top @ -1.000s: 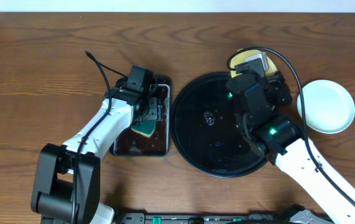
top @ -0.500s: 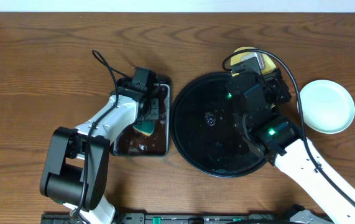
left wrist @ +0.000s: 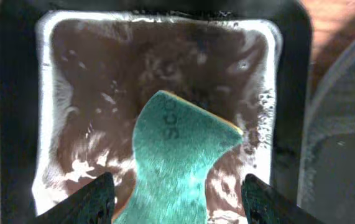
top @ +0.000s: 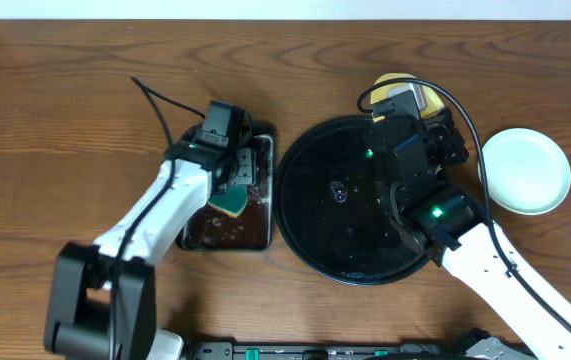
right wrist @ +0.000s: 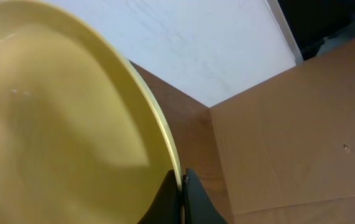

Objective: Clean dirty plates on tray and stack at the side
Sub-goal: 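Lift the yellow plate with the right gripper and stack it on the plates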

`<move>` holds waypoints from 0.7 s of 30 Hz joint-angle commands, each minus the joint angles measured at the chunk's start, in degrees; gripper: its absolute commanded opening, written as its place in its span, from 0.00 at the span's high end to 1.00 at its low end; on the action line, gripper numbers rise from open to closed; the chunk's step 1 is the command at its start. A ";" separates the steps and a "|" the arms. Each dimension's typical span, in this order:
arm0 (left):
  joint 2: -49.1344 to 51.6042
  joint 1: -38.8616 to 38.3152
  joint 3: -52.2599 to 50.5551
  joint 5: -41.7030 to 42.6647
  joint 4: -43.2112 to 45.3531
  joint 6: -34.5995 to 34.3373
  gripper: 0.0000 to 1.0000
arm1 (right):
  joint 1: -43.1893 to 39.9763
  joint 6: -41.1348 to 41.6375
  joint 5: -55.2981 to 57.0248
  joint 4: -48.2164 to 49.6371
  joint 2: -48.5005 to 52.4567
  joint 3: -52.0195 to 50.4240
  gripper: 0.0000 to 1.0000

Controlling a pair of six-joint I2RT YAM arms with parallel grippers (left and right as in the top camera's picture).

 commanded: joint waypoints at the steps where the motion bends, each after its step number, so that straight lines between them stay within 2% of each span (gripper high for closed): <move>1: -0.09 0.31 0.66 -0.90 -1.88 -1.40 0.34 | 0.48 -0.24 1.40 0.37 -0.90 0.59 0.99; 10: 4.46 0.31 -3.89 2.12 -2.01 -1.40 0.35 | 0.48 -0.09 1.40 0.33 -0.90 0.59 0.99; 13: 6.62 0.31 -4.72 2.10 -2.08 -1.38 0.41 | 0.48 -0.04 1.40 0.35 -0.90 0.59 0.99; 14: 7.06 0.31 -4.74 2.10 -2.38 -1.38 0.48 | 0.48 -0.02 1.40 0.35 -0.90 0.59 0.99; 16: 7.52 0.31 -4.74 2.10 -2.91 -1.36 0.81 | 0.48 -0.02 1.40 0.35 -0.90 0.59 0.99; 17: 7.50 0.31 -4.74 2.12 -2.93 -1.38 0.93 | 0.48 -0.02 1.40 0.35 -0.90 0.59 0.99; 21: 6.38 0.31 -3.98 2.14 -3.37 -1.40 0.93 | 0.44 -0.04 1.40 0.35 -0.90 0.59 0.99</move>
